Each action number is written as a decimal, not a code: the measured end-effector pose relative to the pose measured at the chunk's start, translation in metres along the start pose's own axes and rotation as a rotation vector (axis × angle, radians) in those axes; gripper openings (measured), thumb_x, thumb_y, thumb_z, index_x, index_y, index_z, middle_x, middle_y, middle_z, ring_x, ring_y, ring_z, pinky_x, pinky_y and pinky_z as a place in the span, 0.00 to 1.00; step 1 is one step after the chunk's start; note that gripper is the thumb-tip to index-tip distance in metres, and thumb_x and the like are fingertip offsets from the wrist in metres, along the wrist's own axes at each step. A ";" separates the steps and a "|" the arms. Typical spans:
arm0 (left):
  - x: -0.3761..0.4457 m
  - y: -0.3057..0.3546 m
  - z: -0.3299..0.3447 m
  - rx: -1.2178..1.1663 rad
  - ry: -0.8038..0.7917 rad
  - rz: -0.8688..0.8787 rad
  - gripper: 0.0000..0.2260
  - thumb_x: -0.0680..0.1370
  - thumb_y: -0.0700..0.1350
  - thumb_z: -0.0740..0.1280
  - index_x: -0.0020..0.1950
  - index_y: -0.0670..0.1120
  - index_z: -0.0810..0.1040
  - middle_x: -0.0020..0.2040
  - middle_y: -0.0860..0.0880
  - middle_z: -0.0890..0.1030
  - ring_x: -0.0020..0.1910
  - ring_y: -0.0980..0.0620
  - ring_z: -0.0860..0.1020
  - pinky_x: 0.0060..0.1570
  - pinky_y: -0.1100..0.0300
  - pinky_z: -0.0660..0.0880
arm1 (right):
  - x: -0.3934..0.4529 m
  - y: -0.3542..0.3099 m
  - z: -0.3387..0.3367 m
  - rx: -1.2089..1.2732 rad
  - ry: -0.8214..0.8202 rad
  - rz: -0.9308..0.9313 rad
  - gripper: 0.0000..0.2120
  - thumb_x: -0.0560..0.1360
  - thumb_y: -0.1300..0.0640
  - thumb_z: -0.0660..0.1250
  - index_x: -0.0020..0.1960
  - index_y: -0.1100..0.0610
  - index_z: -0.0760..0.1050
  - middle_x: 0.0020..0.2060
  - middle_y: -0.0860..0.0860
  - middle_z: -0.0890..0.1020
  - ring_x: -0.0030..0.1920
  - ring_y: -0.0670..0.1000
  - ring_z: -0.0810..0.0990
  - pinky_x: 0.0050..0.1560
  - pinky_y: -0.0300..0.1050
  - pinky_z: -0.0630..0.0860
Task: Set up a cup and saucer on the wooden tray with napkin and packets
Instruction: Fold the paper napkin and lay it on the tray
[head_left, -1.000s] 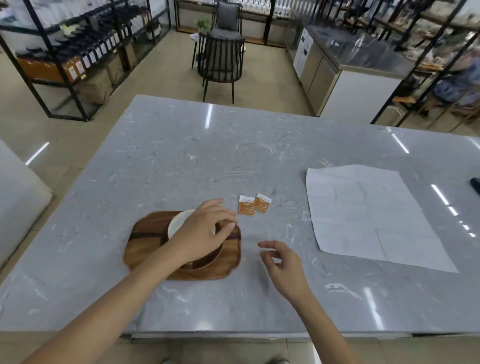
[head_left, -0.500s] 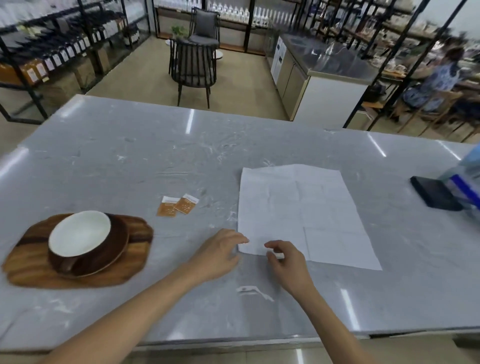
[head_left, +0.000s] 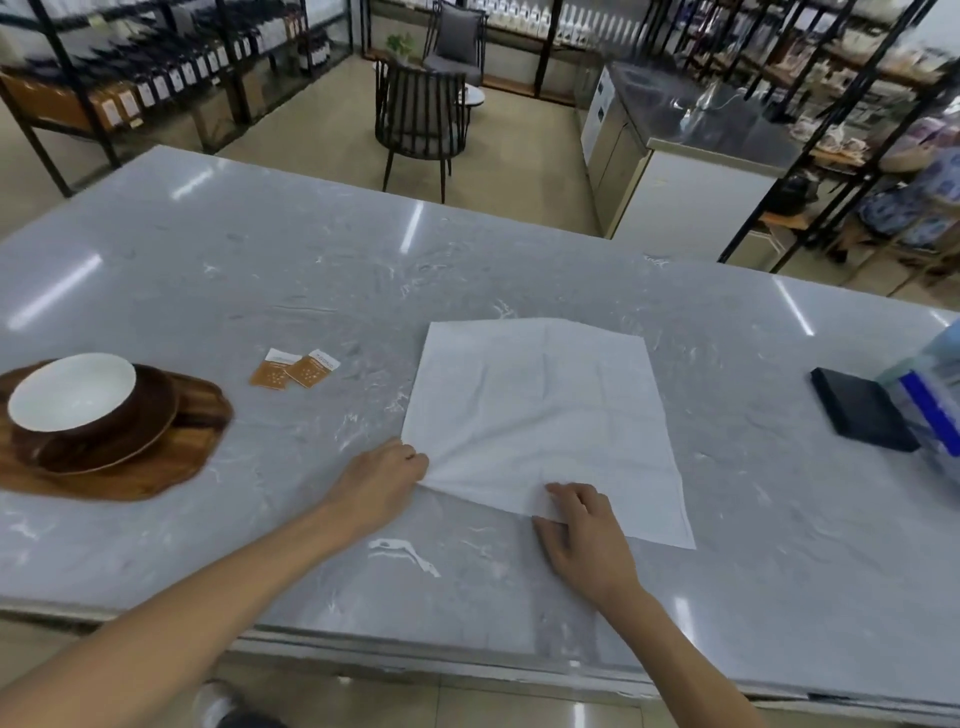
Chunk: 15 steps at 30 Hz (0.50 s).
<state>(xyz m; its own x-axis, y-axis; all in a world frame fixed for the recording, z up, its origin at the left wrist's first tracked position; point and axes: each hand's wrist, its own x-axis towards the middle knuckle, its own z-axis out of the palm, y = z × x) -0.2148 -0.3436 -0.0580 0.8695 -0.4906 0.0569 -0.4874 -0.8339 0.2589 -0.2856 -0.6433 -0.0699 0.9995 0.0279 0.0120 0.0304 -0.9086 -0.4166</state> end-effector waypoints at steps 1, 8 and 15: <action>-0.004 0.001 0.001 -0.025 -0.014 -0.015 0.07 0.69 0.28 0.68 0.43 0.38 0.81 0.42 0.40 0.83 0.46 0.40 0.81 0.36 0.47 0.80 | -0.006 0.006 -0.002 -0.025 0.026 0.000 0.21 0.78 0.53 0.70 0.69 0.59 0.76 0.62 0.57 0.79 0.60 0.60 0.79 0.56 0.54 0.80; -0.037 -0.001 -0.008 -0.147 -0.031 -0.045 0.05 0.70 0.34 0.67 0.42 0.43 0.78 0.41 0.46 0.80 0.46 0.45 0.77 0.43 0.51 0.76 | -0.042 0.039 -0.015 -0.040 0.085 -0.072 0.20 0.75 0.48 0.71 0.65 0.53 0.79 0.59 0.51 0.81 0.56 0.55 0.81 0.54 0.51 0.80; -0.079 -0.001 -0.013 -0.115 -0.037 0.037 0.02 0.74 0.48 0.62 0.42 0.51 0.71 0.36 0.54 0.75 0.35 0.54 0.72 0.35 0.54 0.74 | -0.090 0.058 -0.018 -0.086 -0.114 -0.351 0.33 0.68 0.26 0.70 0.66 0.45 0.76 0.49 0.43 0.76 0.46 0.47 0.77 0.47 0.43 0.77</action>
<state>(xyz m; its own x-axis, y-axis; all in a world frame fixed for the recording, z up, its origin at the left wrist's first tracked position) -0.2820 -0.3006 -0.0500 0.8467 -0.5310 0.0336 -0.5048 -0.7816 0.3664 -0.3734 -0.7059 -0.0786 0.9220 0.3854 0.0373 0.3756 -0.8670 -0.3275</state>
